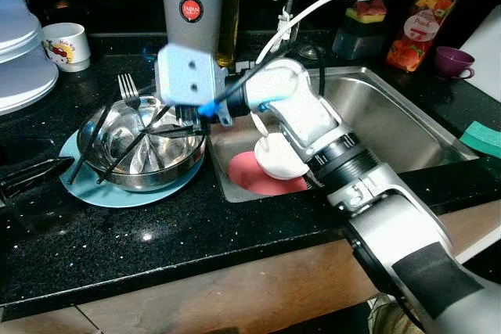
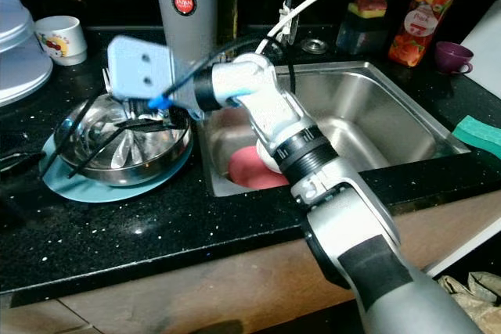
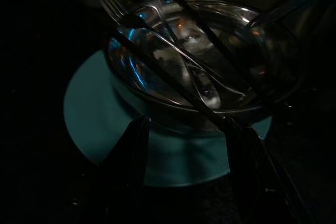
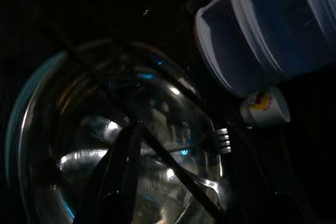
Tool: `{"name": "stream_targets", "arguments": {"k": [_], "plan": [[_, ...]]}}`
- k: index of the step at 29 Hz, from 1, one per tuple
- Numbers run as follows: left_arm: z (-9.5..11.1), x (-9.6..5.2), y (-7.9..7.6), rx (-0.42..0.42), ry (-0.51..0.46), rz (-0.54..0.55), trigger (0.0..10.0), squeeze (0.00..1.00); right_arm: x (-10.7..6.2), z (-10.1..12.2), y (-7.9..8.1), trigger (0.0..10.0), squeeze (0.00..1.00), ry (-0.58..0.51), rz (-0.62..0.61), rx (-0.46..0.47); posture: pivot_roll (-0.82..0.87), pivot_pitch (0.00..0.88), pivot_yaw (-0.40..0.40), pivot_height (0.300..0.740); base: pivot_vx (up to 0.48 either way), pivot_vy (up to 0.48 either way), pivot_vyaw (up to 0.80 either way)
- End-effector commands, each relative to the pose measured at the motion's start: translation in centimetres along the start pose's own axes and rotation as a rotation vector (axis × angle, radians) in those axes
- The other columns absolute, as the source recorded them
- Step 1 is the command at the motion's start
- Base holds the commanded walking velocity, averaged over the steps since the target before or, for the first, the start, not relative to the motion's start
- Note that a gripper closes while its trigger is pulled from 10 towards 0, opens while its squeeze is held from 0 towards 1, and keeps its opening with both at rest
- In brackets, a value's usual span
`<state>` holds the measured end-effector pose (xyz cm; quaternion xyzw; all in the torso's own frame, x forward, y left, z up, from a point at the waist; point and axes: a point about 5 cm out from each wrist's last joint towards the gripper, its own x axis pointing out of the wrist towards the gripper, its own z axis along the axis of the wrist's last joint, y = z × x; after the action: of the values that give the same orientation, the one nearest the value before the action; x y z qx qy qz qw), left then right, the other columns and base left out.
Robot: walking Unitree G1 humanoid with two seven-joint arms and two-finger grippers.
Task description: Kitchen organization
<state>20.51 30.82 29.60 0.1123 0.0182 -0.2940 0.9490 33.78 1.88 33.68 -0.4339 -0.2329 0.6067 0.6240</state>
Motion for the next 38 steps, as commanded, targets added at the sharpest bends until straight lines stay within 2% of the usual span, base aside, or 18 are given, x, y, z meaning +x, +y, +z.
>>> {"name": "stream_targets", "arguments": {"k": [1, 5, 11, 16, 17, 20, 24, 32, 33, 34, 35, 36, 38], "plan": [[0.7, -0.4, -0.3, 0.012, 0.008, -0.017, 10.0, 0.0, 0.2, 0.1, 0.0, 10.0, 0.0, 0.023, 0.012, -0.081, 0.05, 0.098, -0.112, 0.74, 0.0, 0.0, 0.0], [0.9, -0.6, -0.7, 0.007, 0.03, -0.049, 10.0, 0.0, 1.0, -0.3, 0.6, 10.0, 0.0, 0.057, 0.009, -0.164, 0.05, 0.098, -0.117, 0.74, 0.0, 0.0, 0.0], [1.2, -0.4, -1.3, 0.001, 0.044, -0.085, 10.0, 0.0, 1.9, -1.0, 1.3, 10.0, 0.0, 0.088, 0.024, -0.21, 0.05, 0.101, -0.111, 0.74, 0.0, 0.0, 0.0], [1.5, -0.2, -1.5, 0.001, 0.046, -0.109, 10.0, 0.0, 2.6, -0.8, 1.0, 10.0, 0.0, 0.115, 0.054, -0.269, 0.05, 0.103, -0.108, 0.74, 0.0, 0.0, 0.0], [1.5, -0.2, -1.5, 0.002, 0.049, -0.115, 10.0, 0.0, 3.0, -0.5, 0.8, 10.0, 0.0, 0.142, 0.082, -0.321, 0.04, 0.107, -0.108, 0.74, 0.0, 0.0, 0.0], [1.5, -0.2, -1.6, 0.001, 0.051, -0.118, 10.0, 0.0, 3.2, -0.3, 0.5, 10.0, 0.0, 0.162, 0.095, -0.356, 0.04, 0.105, -0.111, 0.74, 0.0, 0.0, 0.0], [1.5, -0.5, -1.9, -0.007, 0.074, -0.135, 10.0, 0.0, 3.5, 0.0, 0.3, 10.0, 0.0, 0.198, 0.149, -0.46, 0.05, 0.105, -0.122, 0.74, 0.0, 0.0, 0.0], [1.6, -0.9, -1.9, -0.007, 0.081, -0.131, 10.0, 0.0, 3.6, 0.2, -0.1, 10.0, 0.0, 0.218, 0.165, -0.505, 0.05, 0.11, -0.127, 0.74, 0.0, 0.0, 0.0], [1.6, -1.0, -1.9, -0.008, 0.081, -0.13, 10.0, 0.0, 3.6, 0.2, -0.1, 8.2, 0.0, 0.222, 0.166, -0.509, 0.05, 0.11, -0.128, 0.74, 0.0, 0.0, 0.0], [1.6, -1.0, -1.9, -0.008, 0.081, -0.129, 10.0, 0.0, 3.6, 0.2, -0.2, 5.6, 0.0, 0.223, 0.166, -0.511, 0.05, 0.11, -0.128, 0.74, 0.0, 0.0, 0.0], [1.5, -1.0, -2.0, -0.009, 0.082, -0.127, 10.0, 0.0, 3.6, 0.2, -0.2, 4.1, 0.0, 0.226, 0.168, -0.514, 0.05, 0.112, -0.129, 0.74, 0.0, 0.0, 0.0], [1.6, -1.1, -2.0, -0.01, 0.082, -0.126, 10.0, 0.0, 3.6, 0.2, -0.2, 3.3, 0.0, 0.229, 0.17, -0.517, 0.05, 0.112, -0.13, 0.74, 0.0, 0.0, 0.0], [1.6, -1.2, -2.0, -0.01, 0.082, -0.122, 10.0, 0.0, 3.5, 0.0, -0.1, 2.7, 0.0, 0.235, 0.174, -0.525, 0.05, 0.113, -0.131, 0.74, 0.0, 0.0, 0.0]]}}
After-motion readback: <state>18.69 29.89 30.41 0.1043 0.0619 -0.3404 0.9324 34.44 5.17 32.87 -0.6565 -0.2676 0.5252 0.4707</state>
